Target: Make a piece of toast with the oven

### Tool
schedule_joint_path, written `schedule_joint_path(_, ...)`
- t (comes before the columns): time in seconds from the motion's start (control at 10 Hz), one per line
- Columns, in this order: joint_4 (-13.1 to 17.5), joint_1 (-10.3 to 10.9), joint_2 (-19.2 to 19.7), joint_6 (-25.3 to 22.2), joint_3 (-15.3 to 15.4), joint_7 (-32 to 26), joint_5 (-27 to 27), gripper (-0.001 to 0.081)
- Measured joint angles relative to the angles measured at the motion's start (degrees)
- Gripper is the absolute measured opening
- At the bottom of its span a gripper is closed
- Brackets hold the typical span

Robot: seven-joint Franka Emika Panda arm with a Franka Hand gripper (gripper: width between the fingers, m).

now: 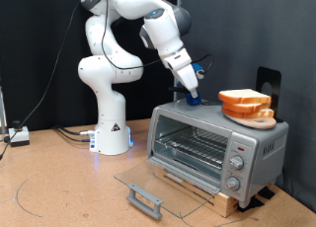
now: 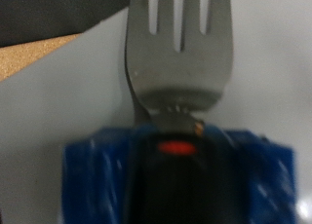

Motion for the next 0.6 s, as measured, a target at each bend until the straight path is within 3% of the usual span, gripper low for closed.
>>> schedule_joint_path(0.3,-0.26,0.56,1.91,2.05,4.39,-1.16,4.67,0.0808)
schedule_joint_path(0.6,-0.47,0.57,1.66,3.33,6.44,-1.15,7.58,0.0808)
